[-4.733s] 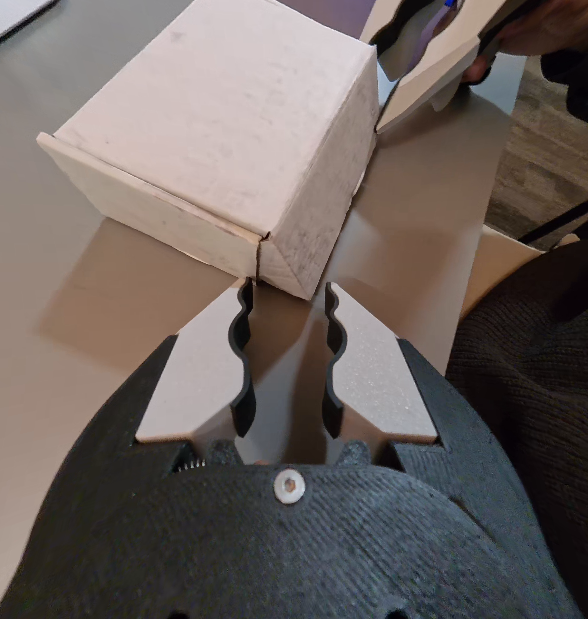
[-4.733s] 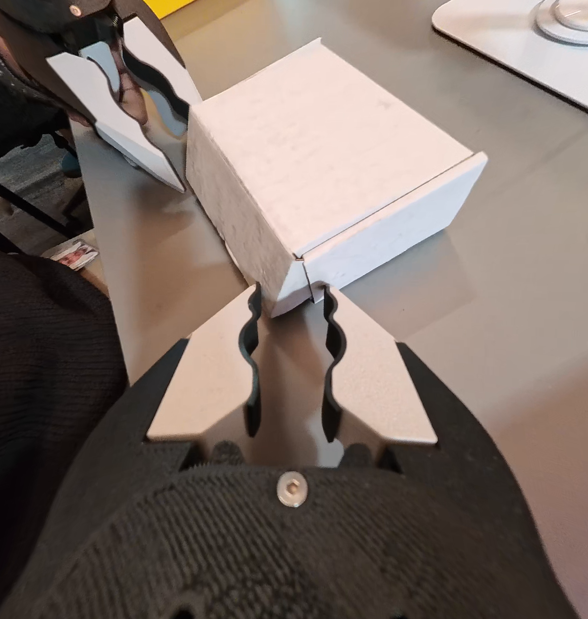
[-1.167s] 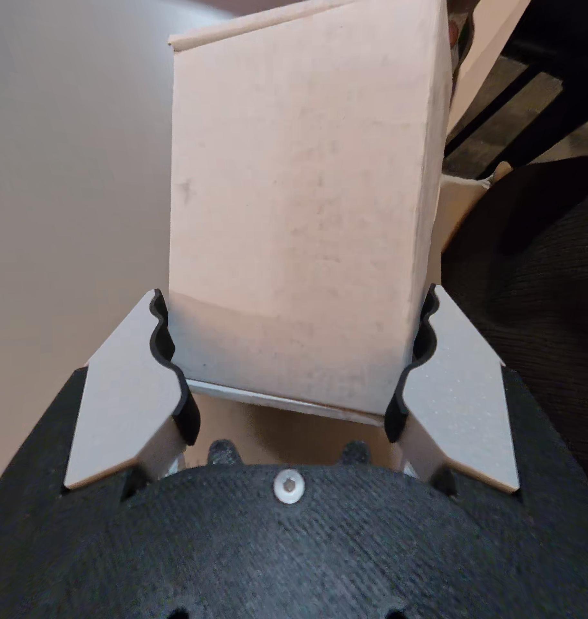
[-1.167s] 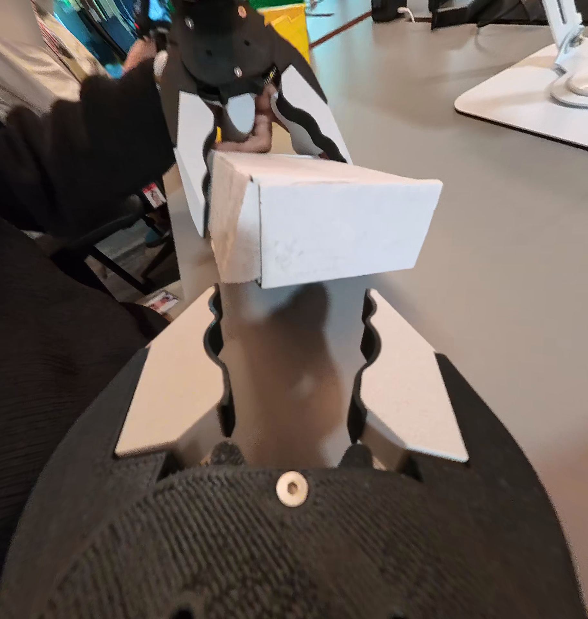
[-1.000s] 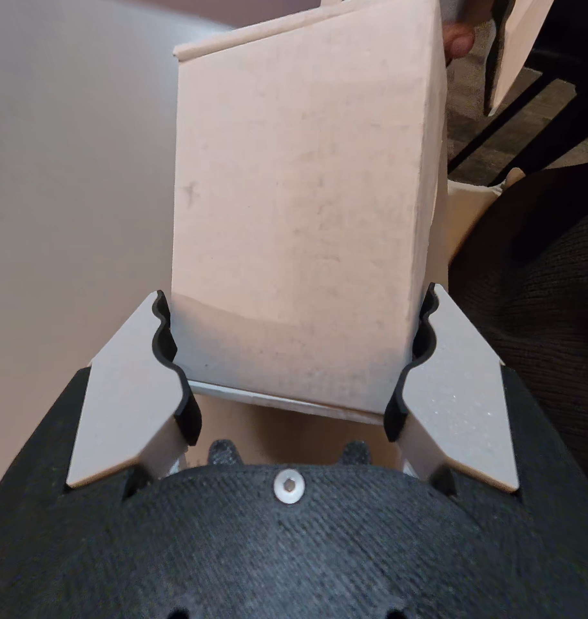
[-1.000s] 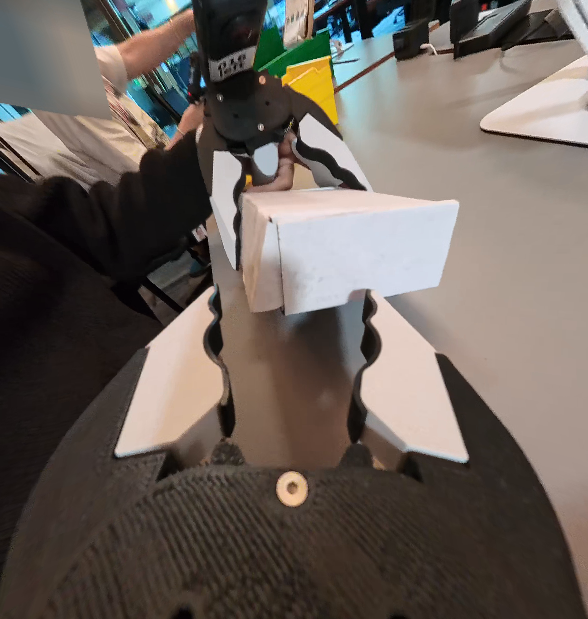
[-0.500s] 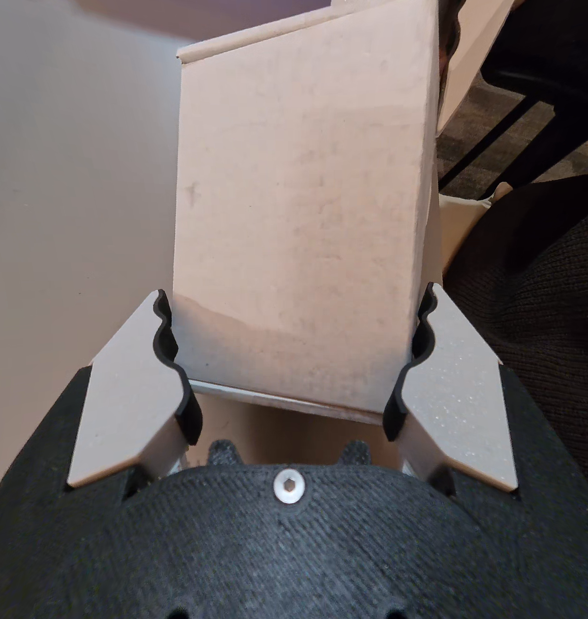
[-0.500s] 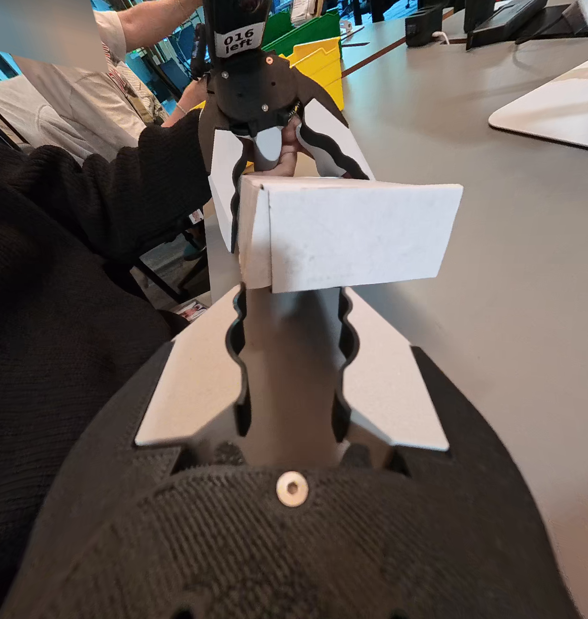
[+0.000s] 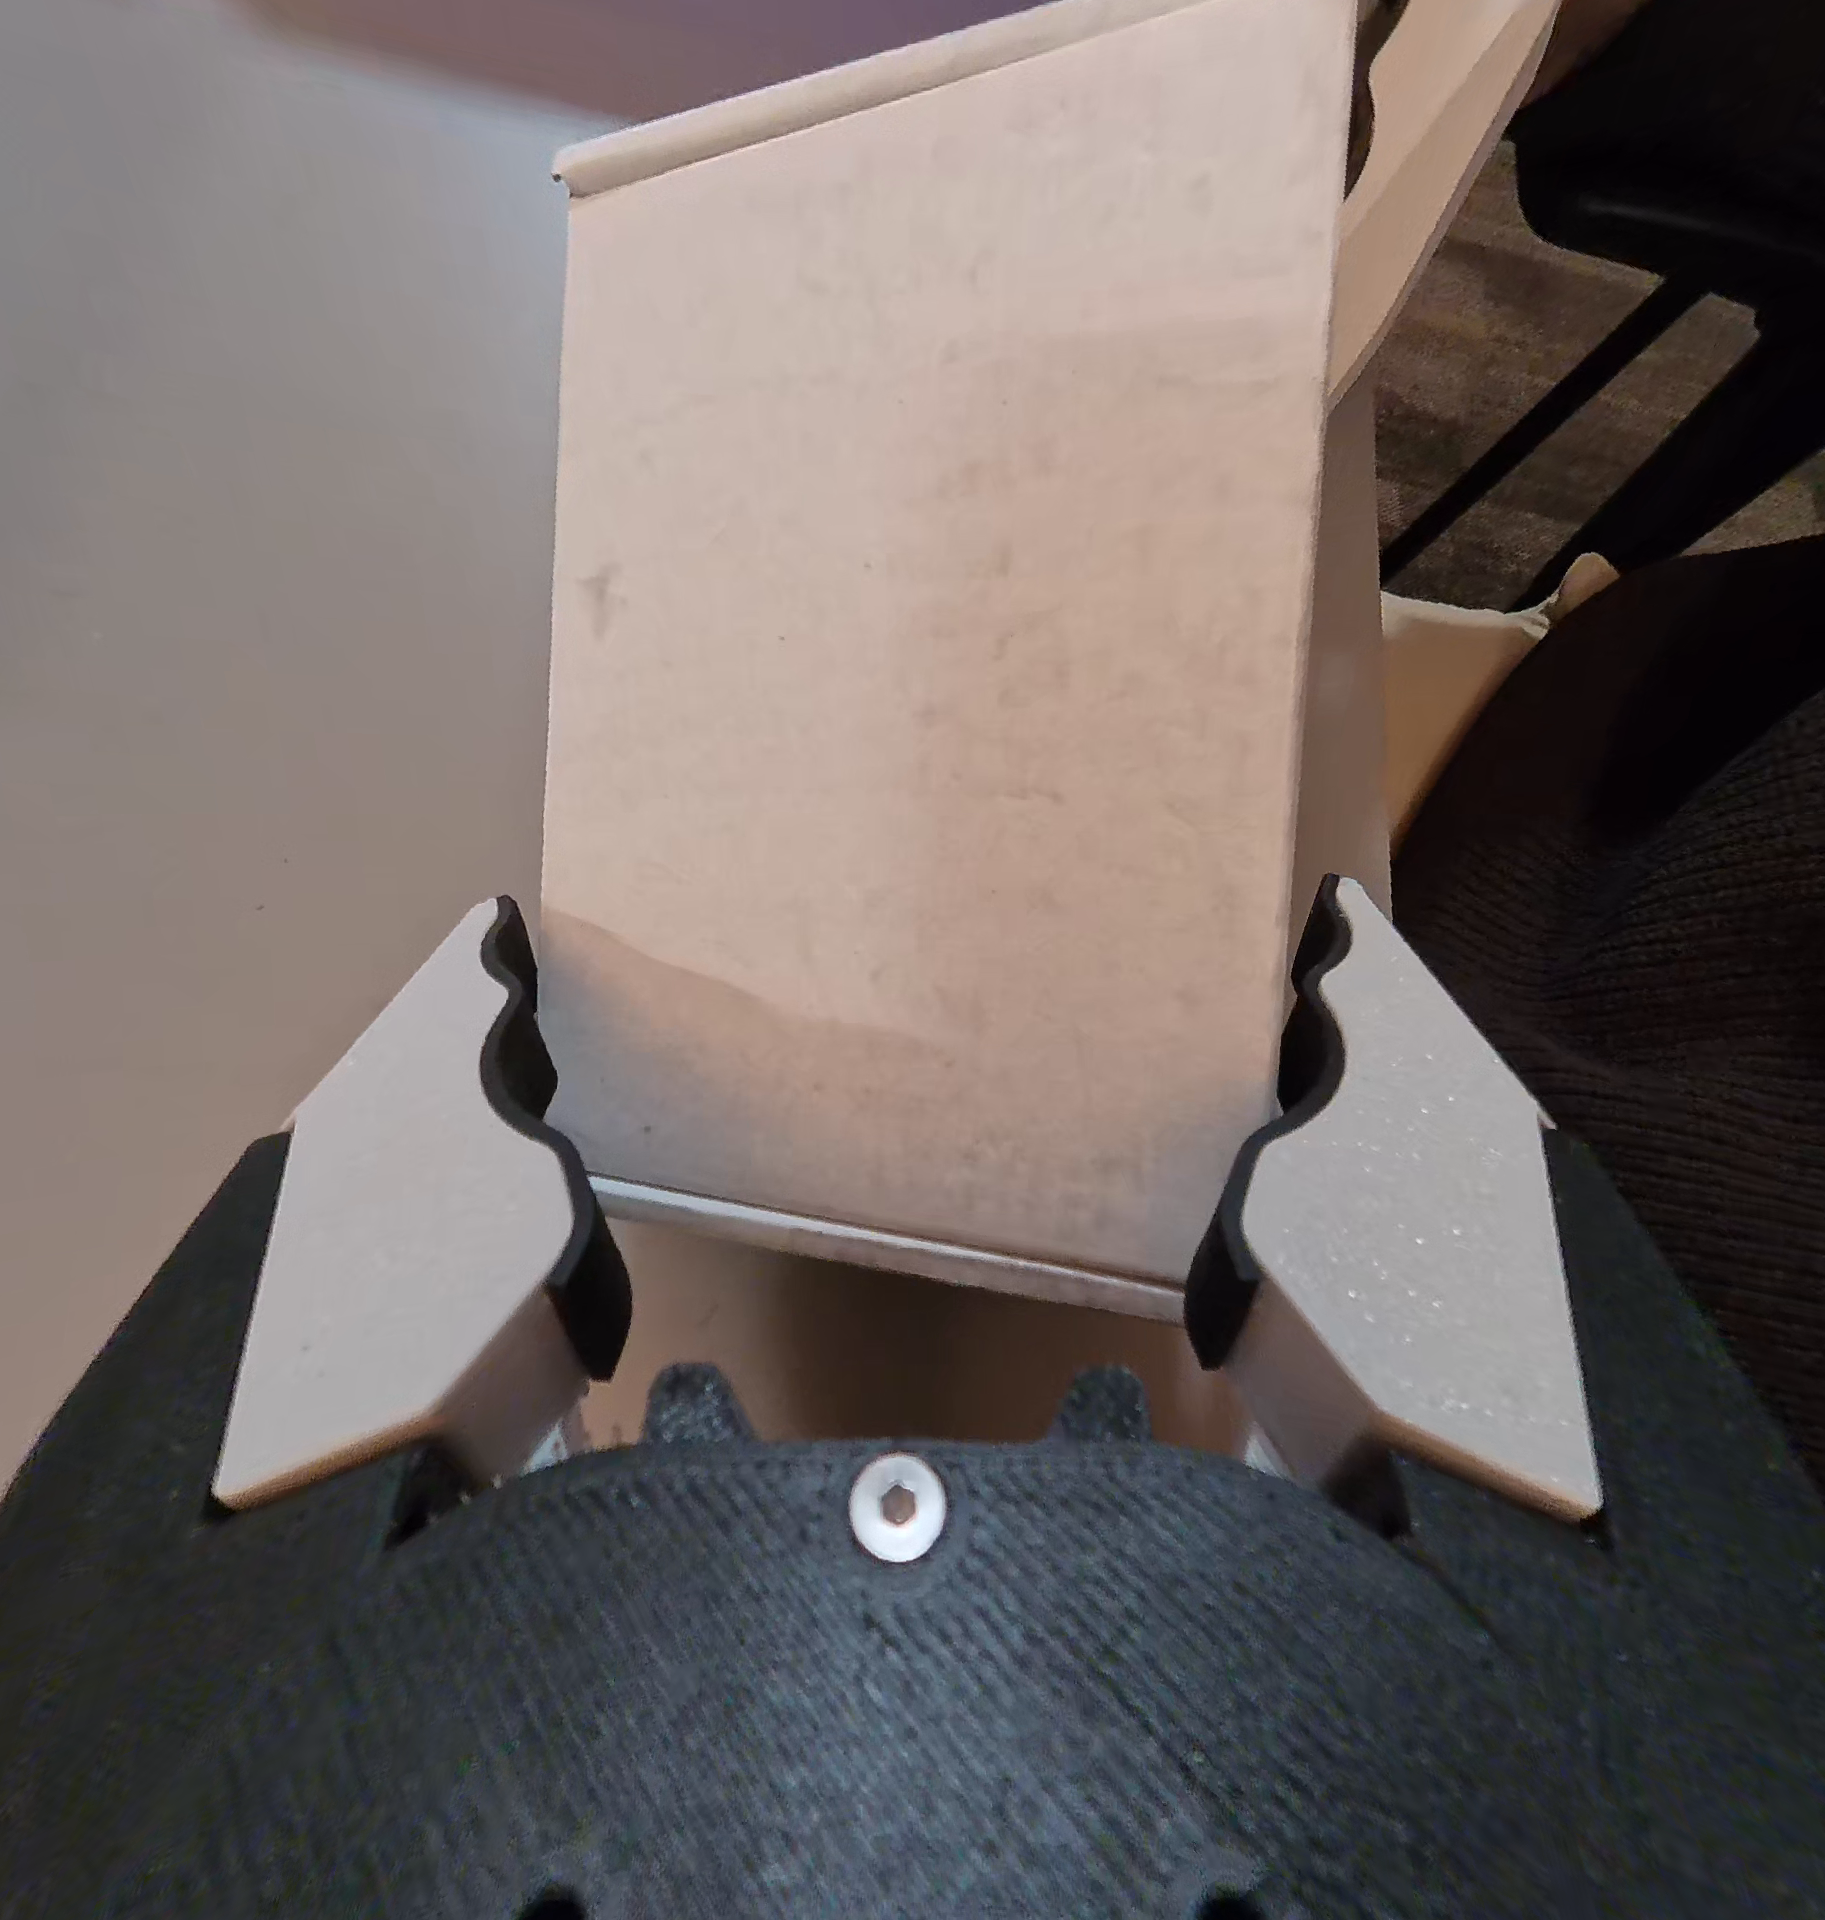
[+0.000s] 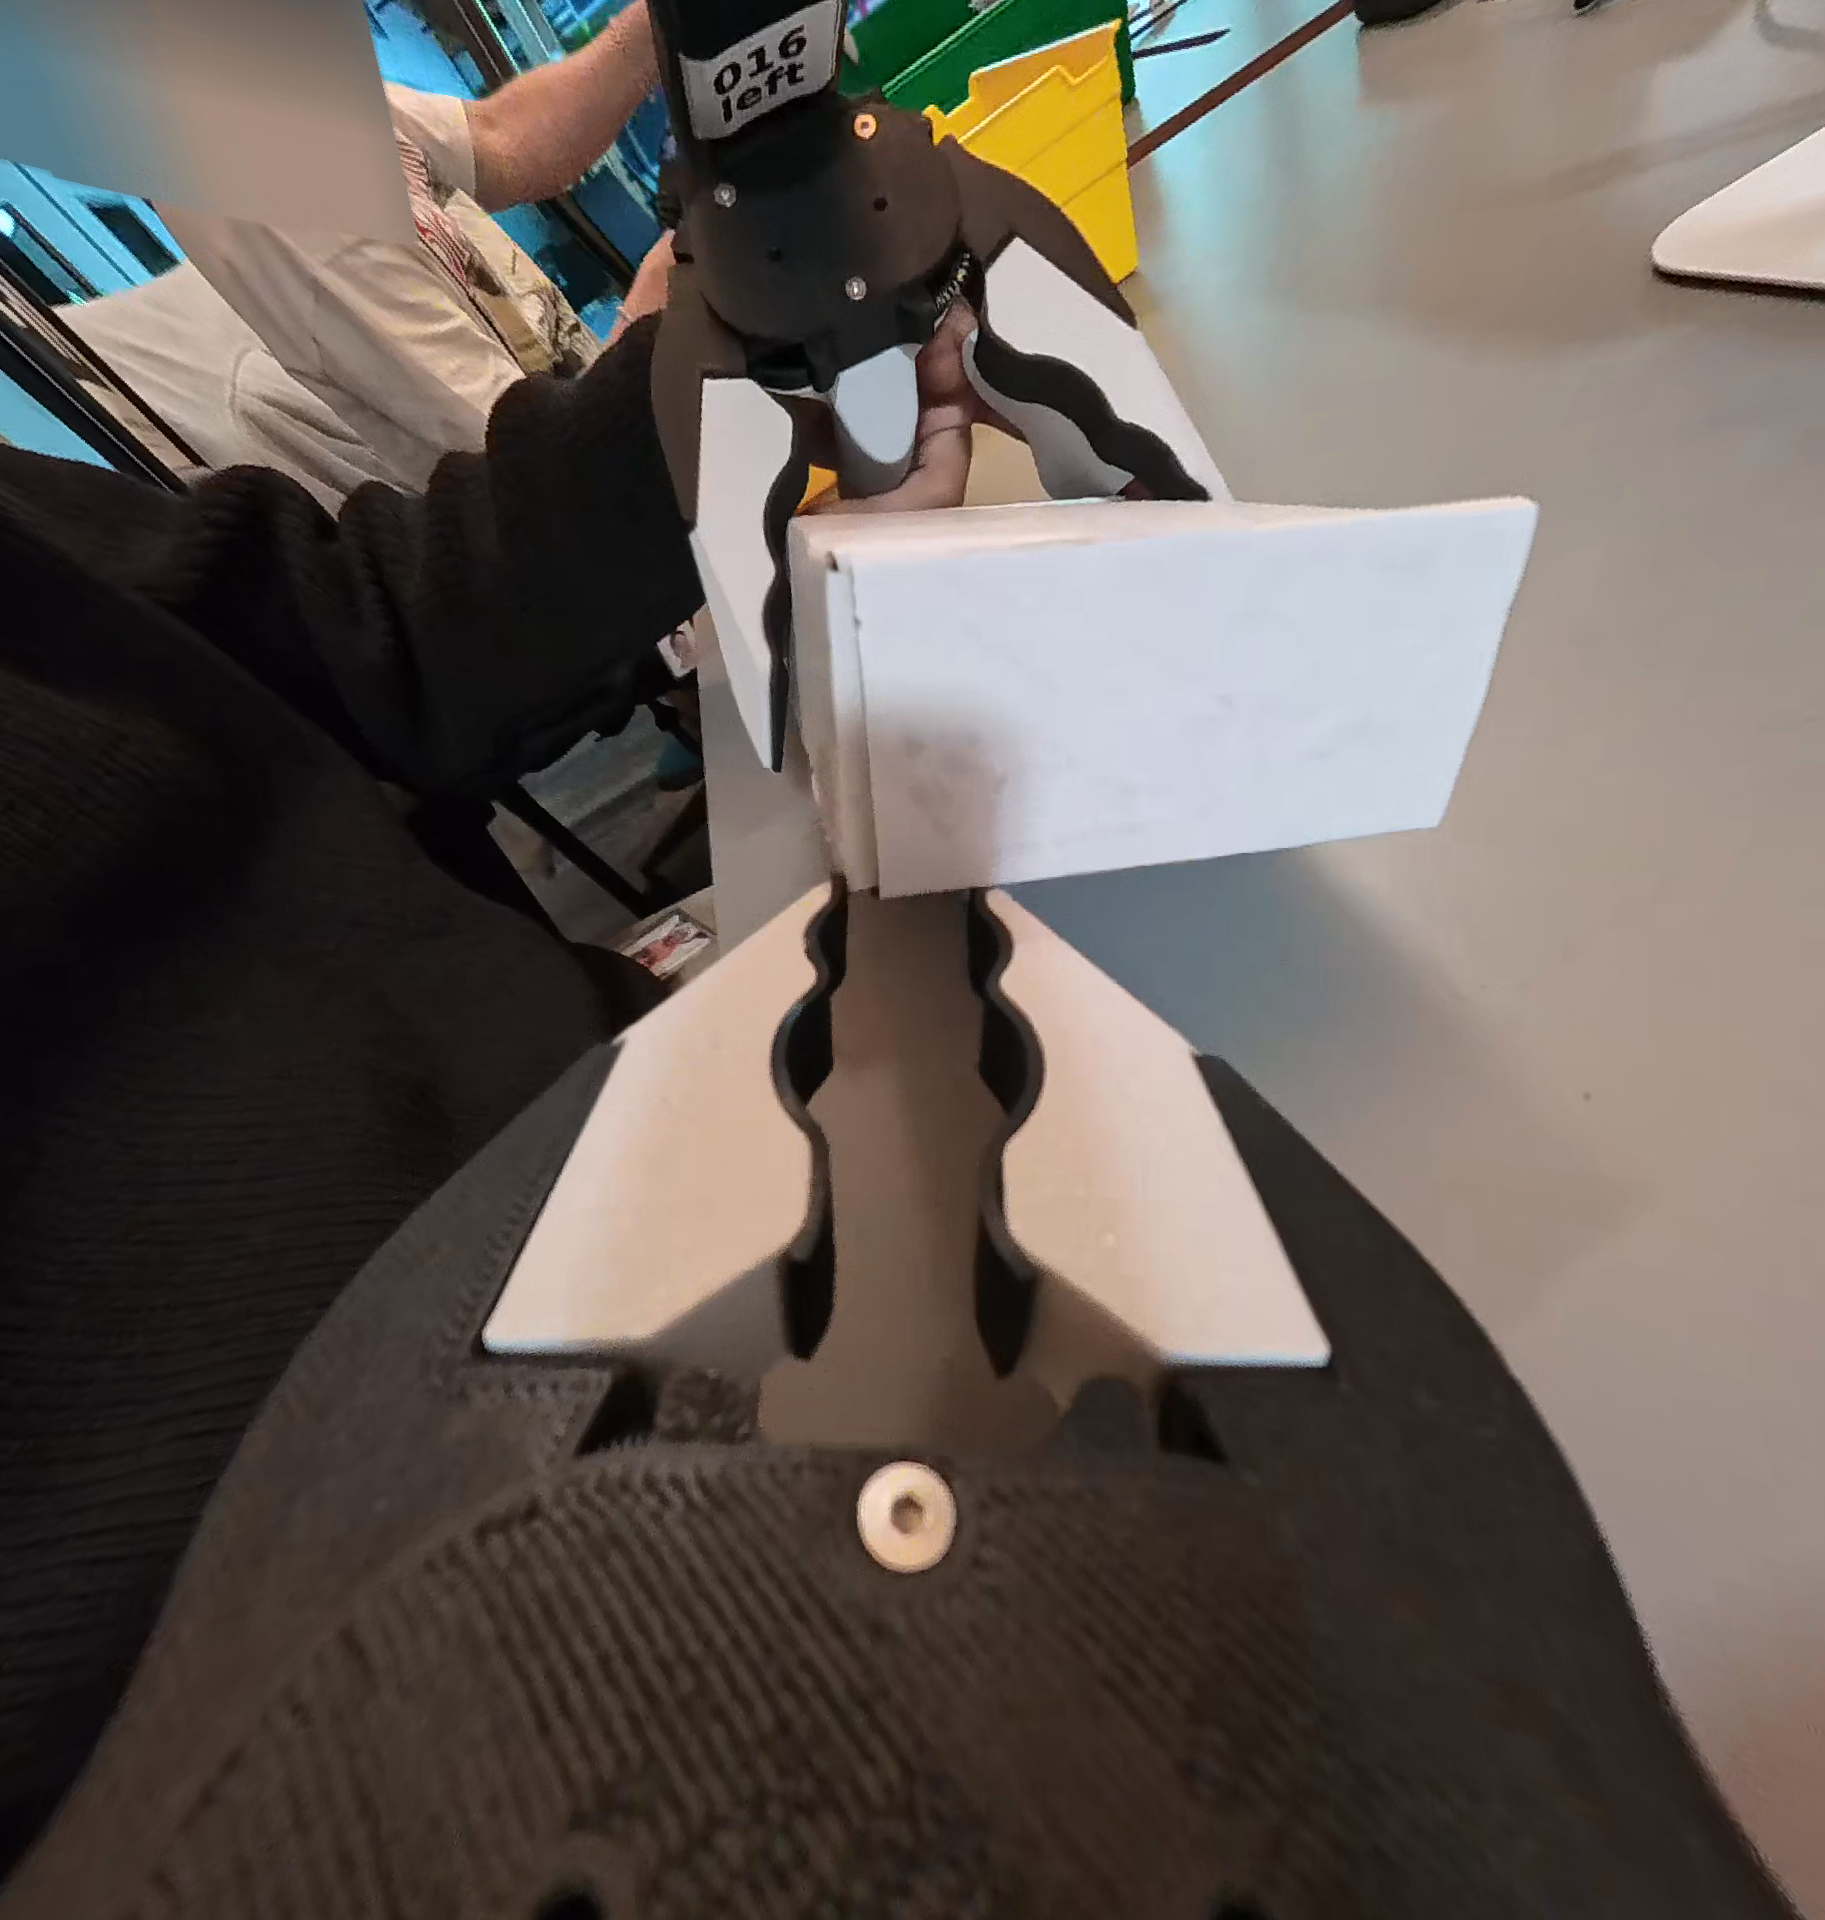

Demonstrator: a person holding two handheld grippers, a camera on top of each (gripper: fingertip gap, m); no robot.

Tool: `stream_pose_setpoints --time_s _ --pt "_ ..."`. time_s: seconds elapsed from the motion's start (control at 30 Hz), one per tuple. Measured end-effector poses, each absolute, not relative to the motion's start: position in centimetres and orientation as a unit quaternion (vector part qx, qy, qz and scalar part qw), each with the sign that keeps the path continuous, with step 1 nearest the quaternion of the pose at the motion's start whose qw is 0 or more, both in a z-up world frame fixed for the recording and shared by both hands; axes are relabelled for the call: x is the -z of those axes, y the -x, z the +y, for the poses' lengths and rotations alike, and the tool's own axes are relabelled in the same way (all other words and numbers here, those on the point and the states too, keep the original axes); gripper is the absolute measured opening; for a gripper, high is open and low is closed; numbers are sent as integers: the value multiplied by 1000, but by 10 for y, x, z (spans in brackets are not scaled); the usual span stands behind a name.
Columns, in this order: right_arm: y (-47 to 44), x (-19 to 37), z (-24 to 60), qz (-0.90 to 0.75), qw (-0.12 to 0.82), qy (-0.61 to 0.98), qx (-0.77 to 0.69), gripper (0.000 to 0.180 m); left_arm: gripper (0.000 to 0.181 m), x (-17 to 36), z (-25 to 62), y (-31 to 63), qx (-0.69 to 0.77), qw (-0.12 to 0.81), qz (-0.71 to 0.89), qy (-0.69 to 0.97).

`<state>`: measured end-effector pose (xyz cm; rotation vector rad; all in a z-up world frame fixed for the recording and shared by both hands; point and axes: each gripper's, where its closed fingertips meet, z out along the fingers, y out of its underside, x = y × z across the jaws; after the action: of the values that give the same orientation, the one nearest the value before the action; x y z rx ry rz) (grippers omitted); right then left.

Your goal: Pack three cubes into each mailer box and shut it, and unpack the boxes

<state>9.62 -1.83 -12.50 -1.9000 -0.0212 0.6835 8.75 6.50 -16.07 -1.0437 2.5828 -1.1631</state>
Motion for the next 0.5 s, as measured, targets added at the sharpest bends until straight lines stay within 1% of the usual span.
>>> stream_pose_setpoints --time_s 0.03,0.13,0.2,0.27,0.37,0.5 --pt "-98 125 -19 -10 535 798 -279 26 142 161 65 -88 385 61 853 348" --pt "-108 120 -21 3 550 791 -269 46 142 161 65 -88 384 63 854 345" --pt "-113 113 -21 19 565 775 -284 54 142 161 65 -88 383 64 855 344" --pt "-114 111 -21 31 569 765 -299 57 142 161 64 -88 382 64 855 344" --pt "-113 119 -18 26 556 782 -280 50 142 161 64 -87 382 65 856 341" --pt "-114 119 -16 30 556 785 -271 48 142 161 64 -88 383 65 856 342"
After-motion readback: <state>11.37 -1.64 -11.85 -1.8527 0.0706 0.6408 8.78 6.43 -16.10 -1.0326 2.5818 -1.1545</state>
